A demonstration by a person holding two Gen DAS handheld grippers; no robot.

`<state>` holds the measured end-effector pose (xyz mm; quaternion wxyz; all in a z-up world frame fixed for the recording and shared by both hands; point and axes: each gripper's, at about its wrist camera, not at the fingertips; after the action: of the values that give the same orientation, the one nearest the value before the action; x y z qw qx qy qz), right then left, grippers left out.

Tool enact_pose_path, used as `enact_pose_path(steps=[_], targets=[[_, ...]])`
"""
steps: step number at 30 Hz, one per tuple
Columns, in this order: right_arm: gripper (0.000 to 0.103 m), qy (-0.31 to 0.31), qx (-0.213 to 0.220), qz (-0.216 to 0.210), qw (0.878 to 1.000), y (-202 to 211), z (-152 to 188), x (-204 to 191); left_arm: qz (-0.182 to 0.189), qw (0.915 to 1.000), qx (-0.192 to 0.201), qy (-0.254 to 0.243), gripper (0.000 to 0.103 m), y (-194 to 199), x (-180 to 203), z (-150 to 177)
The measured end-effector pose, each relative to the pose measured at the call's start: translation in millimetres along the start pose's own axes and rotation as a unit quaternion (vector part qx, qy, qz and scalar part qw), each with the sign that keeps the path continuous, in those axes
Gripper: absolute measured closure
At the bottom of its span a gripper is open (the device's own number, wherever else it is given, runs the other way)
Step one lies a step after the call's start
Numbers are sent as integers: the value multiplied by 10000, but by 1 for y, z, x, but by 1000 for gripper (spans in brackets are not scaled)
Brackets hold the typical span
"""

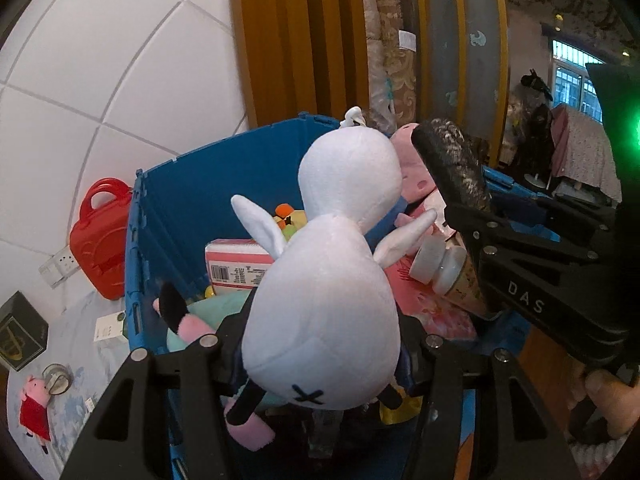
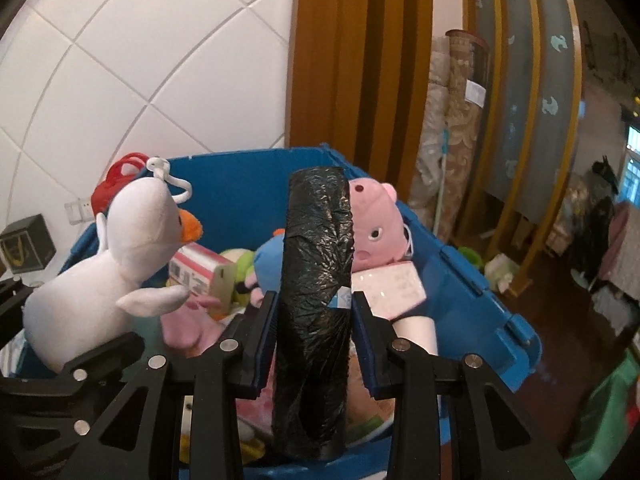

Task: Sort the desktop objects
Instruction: 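Carry the bunny and black bag into the blue crate and release both, then withdraw both tools from the crate back over the bed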

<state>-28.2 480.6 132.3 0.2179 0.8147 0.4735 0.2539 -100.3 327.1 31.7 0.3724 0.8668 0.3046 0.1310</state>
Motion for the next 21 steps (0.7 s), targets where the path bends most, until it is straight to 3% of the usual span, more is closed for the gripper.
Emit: enact_pose_path(steps=[4,7,10,13,14,21], targets=[[68,84,11,-221,9997,-9,2,9,-60,9999,-117,39,42,0,5,1],[68,92,42,-228,9997,-6,2,10,-103,9999,-123,41,23,2,8,1],[50,94,53,-209,9997,-5,3,10,-148,9999,-67,43,21,5,8,1],[19,77,92,-231,9997,-1,4,11,-112,9999,-34,108,21,11,2,3],[3,64,135,-210,9997,1,5,11,-96,9999,-5,140,21,12,0,4],[0,18,435,-204,9988,27,3,-1,-199,9988,133,434,21,39,-32,18]])
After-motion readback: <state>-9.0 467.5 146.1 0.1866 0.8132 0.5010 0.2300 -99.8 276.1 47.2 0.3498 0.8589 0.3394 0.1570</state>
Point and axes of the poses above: each gripper's, at about its wrist camera, not at the fingertips, and y roughly against the way its jaws point, x to its right, z to its underside, and after that the axes turned 10 degrees about -x, right-handed
